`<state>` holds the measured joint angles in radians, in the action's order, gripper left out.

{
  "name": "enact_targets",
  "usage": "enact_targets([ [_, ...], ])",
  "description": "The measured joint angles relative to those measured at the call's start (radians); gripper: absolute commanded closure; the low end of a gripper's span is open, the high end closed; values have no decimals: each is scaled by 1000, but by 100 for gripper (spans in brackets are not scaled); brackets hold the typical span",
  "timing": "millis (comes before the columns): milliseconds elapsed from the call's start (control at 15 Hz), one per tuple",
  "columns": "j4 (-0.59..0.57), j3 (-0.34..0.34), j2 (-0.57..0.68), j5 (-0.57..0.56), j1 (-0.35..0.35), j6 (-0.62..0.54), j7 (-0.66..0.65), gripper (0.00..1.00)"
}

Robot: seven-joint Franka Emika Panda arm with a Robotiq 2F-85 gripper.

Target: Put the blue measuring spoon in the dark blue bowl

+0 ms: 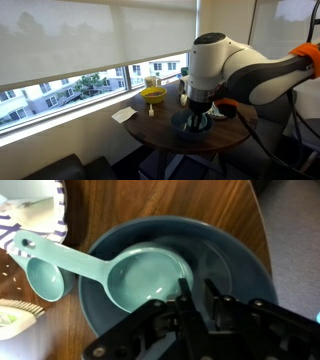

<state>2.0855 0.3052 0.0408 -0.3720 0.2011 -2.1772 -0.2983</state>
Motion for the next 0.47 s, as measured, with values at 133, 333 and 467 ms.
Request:
enact_targets([
  [133, -14, -5, -22, 121, 0, 8, 57, 32],
  [333, -29, -29, -111, 349, -2, 38, 142, 12],
  [467, -27, -74, -201, 503, -1, 77, 221, 22],
])
